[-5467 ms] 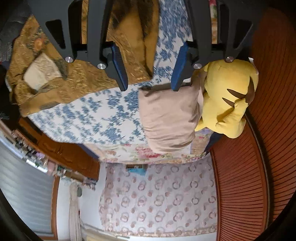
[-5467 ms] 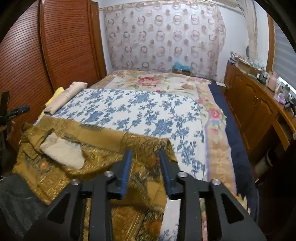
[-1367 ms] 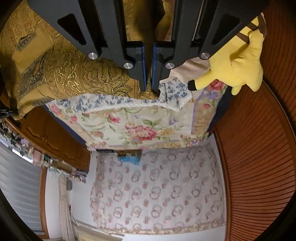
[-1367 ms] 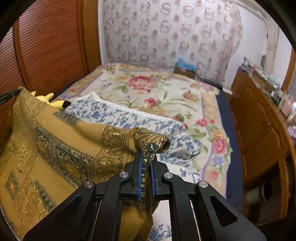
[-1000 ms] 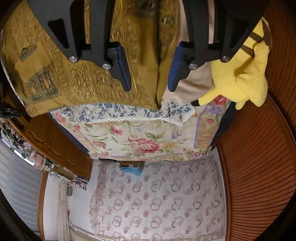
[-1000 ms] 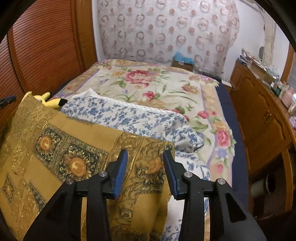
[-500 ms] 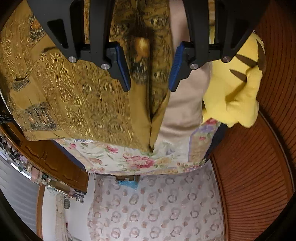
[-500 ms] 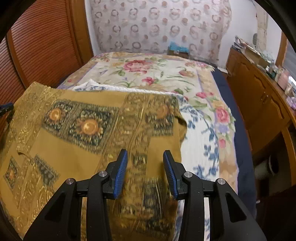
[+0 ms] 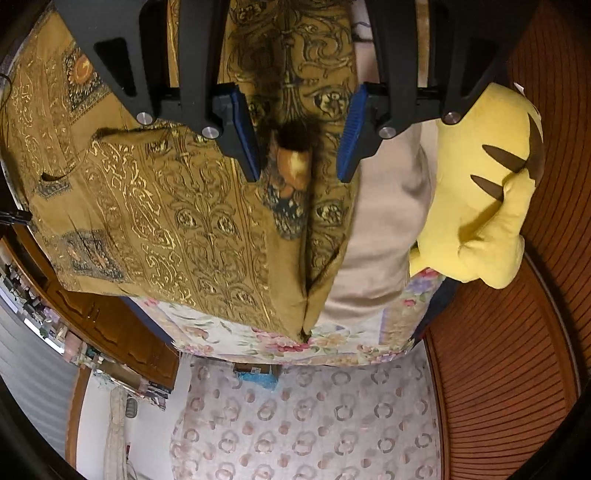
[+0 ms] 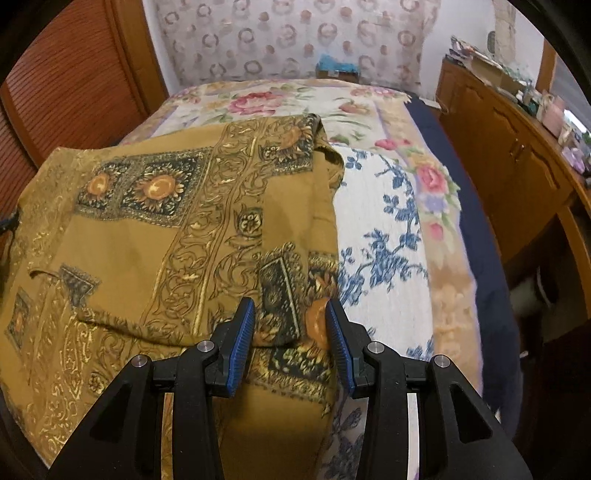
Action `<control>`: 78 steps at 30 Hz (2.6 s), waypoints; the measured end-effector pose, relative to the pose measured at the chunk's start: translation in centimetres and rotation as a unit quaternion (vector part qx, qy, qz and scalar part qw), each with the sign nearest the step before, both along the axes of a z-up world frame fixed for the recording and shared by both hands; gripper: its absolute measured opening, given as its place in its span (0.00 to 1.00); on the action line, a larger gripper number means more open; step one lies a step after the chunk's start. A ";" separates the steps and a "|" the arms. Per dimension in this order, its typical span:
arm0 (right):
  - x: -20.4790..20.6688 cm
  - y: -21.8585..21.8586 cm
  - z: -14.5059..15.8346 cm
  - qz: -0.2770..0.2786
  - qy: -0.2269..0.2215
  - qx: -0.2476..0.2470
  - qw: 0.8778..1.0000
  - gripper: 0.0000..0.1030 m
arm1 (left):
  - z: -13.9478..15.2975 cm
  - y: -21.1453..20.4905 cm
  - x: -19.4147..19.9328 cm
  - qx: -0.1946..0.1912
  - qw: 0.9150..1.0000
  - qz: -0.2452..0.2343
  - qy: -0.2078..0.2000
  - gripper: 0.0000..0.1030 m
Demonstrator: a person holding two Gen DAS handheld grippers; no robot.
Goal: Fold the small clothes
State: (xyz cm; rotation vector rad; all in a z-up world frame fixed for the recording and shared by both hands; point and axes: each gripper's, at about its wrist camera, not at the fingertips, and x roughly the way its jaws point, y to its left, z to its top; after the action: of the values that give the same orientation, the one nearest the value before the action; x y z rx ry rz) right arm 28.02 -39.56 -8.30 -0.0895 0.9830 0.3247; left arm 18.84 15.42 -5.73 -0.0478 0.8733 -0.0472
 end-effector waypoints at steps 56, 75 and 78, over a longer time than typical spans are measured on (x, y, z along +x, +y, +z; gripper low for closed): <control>-7.9 0.0 7.5 0.034 -0.114 0.101 0.988 0.00 | 6.1 -0.7 -7.9 -0.050 0.990 0.006 -0.135 0.00; -15.1 -1.6 7.2 0.039 -0.137 0.098 0.985 0.00 | 5.6 -0.1 -14.8 -0.052 0.983 0.013 -0.173 0.00; -16.6 -1.7 7.6 0.043 -0.145 0.094 0.984 0.00 | 5.5 -0.3 -16.1 -0.052 0.983 0.015 -0.177 0.00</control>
State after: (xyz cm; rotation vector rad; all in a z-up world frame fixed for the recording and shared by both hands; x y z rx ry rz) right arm 11.46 -41.27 -0.67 -0.0057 0.6577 0.4686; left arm 2.76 15.09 -0.19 -0.1463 0.5133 -0.0719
